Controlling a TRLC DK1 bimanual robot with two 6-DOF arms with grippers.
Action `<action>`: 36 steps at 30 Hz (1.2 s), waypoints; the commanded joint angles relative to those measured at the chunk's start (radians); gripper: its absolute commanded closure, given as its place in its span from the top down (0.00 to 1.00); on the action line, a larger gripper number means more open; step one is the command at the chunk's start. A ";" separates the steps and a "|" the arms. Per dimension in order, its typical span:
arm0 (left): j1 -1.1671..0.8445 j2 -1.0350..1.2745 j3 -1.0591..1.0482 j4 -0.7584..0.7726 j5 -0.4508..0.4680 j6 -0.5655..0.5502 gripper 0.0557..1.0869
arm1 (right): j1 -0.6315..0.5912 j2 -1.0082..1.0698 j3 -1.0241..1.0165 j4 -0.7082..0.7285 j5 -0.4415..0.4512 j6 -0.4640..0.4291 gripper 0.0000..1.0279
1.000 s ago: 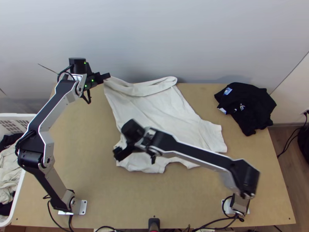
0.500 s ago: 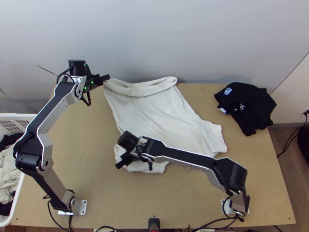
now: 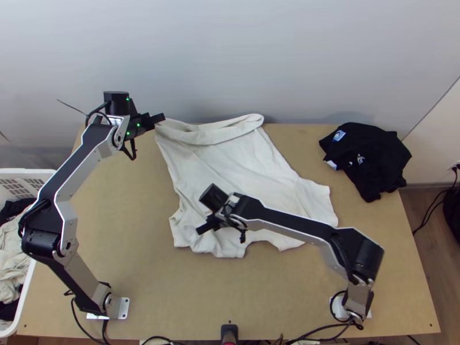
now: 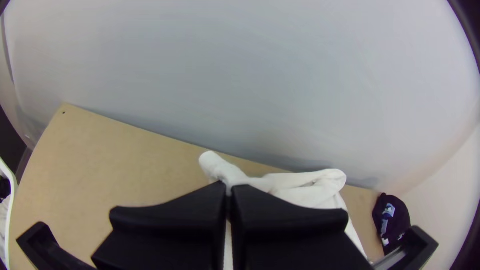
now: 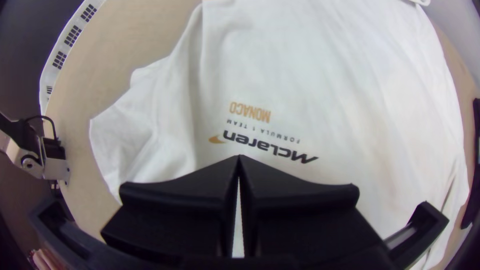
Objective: Fold the t-shirt
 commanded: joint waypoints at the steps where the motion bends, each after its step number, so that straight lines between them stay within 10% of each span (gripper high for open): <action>1: 0.003 -0.018 -0.025 -0.001 0.000 0.001 0.04 | -0.078 -0.070 -0.098 -0.001 0.041 -0.012 0.03; 5: 0.003 -0.024 -0.026 -0.001 0.000 0.001 0.04 | -0.124 -0.124 -0.133 0.001 0.041 -0.014 0.03; 8: 0.003 -0.024 -0.026 -0.001 0.001 0.003 0.04 | -0.092 -0.172 -0.086 0.004 0.039 0.000 0.34; 14: -0.014 -0.022 -0.025 0.002 0.000 0.001 0.04 | 0.006 -0.113 0.101 -0.033 0.024 0.005 0.58; 36: -0.009 -0.022 -0.033 0.007 0.000 -0.005 0.04 | 0.177 0.069 0.235 -0.036 -0.002 -0.002 0.88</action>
